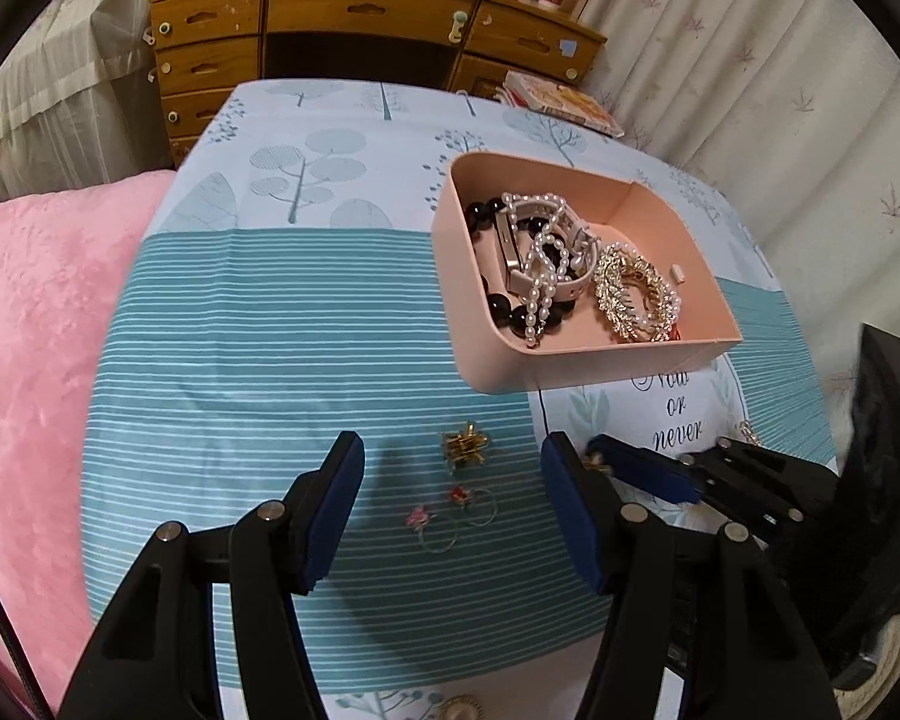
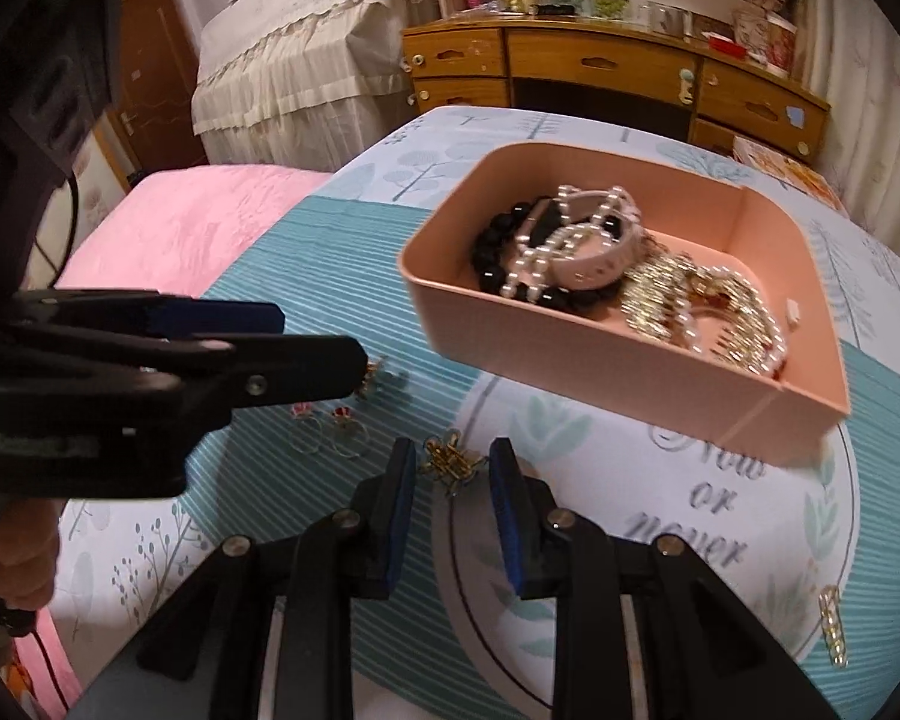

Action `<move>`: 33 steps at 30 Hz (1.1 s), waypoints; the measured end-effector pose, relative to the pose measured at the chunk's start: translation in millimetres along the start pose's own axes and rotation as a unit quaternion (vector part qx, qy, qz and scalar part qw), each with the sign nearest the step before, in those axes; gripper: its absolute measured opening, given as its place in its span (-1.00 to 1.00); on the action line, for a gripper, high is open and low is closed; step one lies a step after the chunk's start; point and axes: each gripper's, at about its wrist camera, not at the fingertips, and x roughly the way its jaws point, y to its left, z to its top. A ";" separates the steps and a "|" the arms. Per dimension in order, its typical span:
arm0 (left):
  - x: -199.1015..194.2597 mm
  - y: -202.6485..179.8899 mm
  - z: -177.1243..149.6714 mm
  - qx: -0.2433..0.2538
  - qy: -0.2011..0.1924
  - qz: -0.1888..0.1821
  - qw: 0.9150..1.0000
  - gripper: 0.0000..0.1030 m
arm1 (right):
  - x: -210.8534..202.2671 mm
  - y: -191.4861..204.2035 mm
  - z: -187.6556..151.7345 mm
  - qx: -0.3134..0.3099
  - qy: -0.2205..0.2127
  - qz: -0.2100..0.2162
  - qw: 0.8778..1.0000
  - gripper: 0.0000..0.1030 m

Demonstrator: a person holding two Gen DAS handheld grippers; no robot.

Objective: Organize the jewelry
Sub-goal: 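Grasp a gold flower pin with the right tool while the left tool grasps the other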

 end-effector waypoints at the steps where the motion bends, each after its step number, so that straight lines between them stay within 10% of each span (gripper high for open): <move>1: 3.3 -1.8 1.0 -0.002 0.006 0.006 1.000 0.16 | -2.7 -2.2 -0.9 0.004 -0.002 0.001 1.000 -0.51; 16: 33.2 -19.4 13.5 -0.017 0.060 0.041 0.997 -0.66 | -23.2 -24.3 -7.6 0.033 -0.019 0.013 0.999 -0.51; 33: -26.6 -56.6 18.8 0.036 0.032 0.043 0.998 -0.67 | -87.2 -56.3 11.6 0.068 -0.061 0.022 0.996 -0.51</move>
